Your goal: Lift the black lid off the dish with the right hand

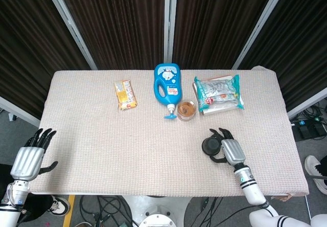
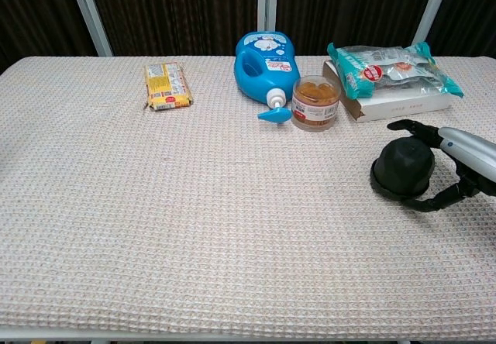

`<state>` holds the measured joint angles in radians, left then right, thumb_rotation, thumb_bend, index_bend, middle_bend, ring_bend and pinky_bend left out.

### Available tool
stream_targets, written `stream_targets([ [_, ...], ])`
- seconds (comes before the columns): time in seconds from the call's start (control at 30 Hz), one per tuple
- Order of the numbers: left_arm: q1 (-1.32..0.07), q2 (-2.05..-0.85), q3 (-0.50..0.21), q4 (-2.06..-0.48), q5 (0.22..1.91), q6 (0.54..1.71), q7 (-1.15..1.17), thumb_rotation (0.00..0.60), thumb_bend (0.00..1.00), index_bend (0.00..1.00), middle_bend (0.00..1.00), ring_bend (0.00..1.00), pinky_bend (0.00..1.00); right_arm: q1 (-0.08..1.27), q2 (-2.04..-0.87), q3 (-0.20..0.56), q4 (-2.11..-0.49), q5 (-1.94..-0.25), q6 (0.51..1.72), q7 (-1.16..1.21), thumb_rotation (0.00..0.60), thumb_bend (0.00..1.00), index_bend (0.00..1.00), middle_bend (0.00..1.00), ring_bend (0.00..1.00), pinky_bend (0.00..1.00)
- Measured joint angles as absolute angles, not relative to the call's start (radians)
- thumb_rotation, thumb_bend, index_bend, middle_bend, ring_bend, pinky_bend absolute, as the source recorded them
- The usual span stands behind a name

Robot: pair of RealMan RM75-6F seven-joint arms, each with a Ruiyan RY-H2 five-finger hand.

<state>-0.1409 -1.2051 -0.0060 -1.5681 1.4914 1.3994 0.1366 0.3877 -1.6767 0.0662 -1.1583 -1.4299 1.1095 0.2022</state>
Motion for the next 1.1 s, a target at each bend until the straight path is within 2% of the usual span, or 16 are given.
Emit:
stream_targets([
  [0.27,-0.142,-1.206,-0.005,-1.57,1.49,1.394,0.14,0.6,0.17,0.09,0.07,0.0,0.21,0.377,-1.67,0.075,-1.151,-1.447,1.162,0.249,0.6,0.16,0.36,0.41,0.04,0.0],
  [0.63,-0.148,-1.205,-0.005,-1.58,1.489,1.387,0.154,0.6,0.17,0.09,0.07,0.0,0.21,0.364,-1.632,0.088,-1.181,-1.475,1.234,0.288,0.6,0.17,0.4,0.44,0.07,0.0],
  [0.8,-0.151,-1.203,-0.009,-1.587,1.485,1.385,0.161,0.6,0.17,0.09,0.07,0.0,0.21,0.359,-1.562,0.098,-1.294,-1.552,1.344,0.282,0.6,0.17,0.41,0.45,0.1,0.0],
  [0.97,-0.158,-1.211,-0.01,-1.589,1.487,1.375,0.16,0.6,0.17,0.09,0.07,0.0,0.21,0.339,-1.465,0.123,-1.454,-1.657,1.532,0.216,0.6,0.17,0.43,0.46,0.14,0.01],
  [1.1,-0.162,-1.215,-0.008,-1.587,1.491,1.371,0.153,0.6,0.17,0.09,0.07,0.0,0.21,0.328,-1.415,0.126,-1.509,-1.639,1.573,0.181,0.6,0.19,0.44,0.46,0.15,0.01],
])
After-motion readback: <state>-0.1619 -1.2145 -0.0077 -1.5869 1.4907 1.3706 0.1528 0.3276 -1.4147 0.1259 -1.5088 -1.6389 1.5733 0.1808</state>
